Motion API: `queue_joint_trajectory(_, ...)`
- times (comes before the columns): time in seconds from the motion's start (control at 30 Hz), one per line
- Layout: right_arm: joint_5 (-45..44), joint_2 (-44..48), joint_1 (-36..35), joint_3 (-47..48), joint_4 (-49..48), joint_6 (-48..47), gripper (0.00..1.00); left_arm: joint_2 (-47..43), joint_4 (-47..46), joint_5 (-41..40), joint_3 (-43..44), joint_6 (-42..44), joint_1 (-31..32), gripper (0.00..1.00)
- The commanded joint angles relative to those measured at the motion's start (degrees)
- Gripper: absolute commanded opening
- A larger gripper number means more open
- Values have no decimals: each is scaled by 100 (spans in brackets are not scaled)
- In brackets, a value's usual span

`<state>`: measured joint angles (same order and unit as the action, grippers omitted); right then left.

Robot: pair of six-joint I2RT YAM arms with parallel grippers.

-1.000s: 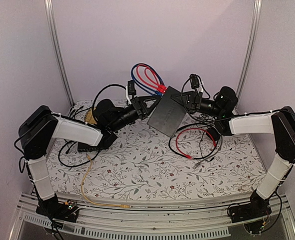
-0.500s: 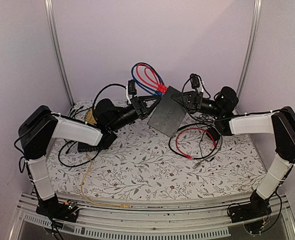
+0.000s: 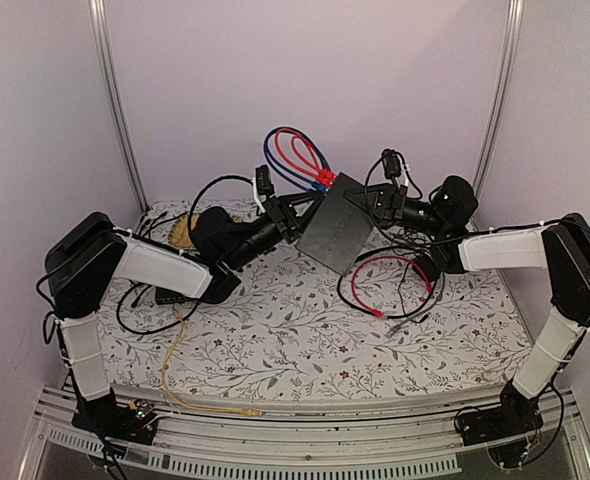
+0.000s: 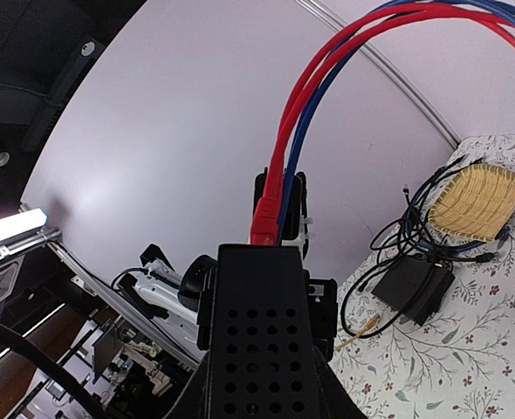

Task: Pull the plug from the switch port
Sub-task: Pull the connector from the switch port.

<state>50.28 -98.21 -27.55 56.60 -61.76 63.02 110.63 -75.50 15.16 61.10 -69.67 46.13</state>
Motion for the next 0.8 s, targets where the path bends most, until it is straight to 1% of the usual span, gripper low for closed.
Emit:
queue_joint_trajectory(0.0, -180, 226, 89, 6, -448, -42, 1, -34, -570, -142, 5, -10, 25, 0)
queue_joint_trajectory(0.07, -149, 255, 107, 16, -407, -57, 1, -107, -382, -52, 31, 181, 14, 0)
queue_joint_trajectory(0.1, -93, 306, 129, 62, -269, -128, 1, -296, 113, 219, 161, 670, 3, 0)
queue_joint_trajectory(0.13, -82, 317, 135, 77, -233, -147, 1, -364, 303, 280, 199, 848, 5, 0)
queue_joint_trajectory(0.33, -35, 313, 149, 124, -205, -172, 1, -546, 750, 368, 266, 1248, 3, 0)
queue_joint_trajectory(0.5, -21, 319, 153, 140, -180, -161, 2, -514, 735, 492, 332, 1258, -7, 0)
queue_joint_trajectory(0.77, -73, 340, 152, 89, -208, -168, 1, -307, 212, 374, 201, 753, -21, 0)
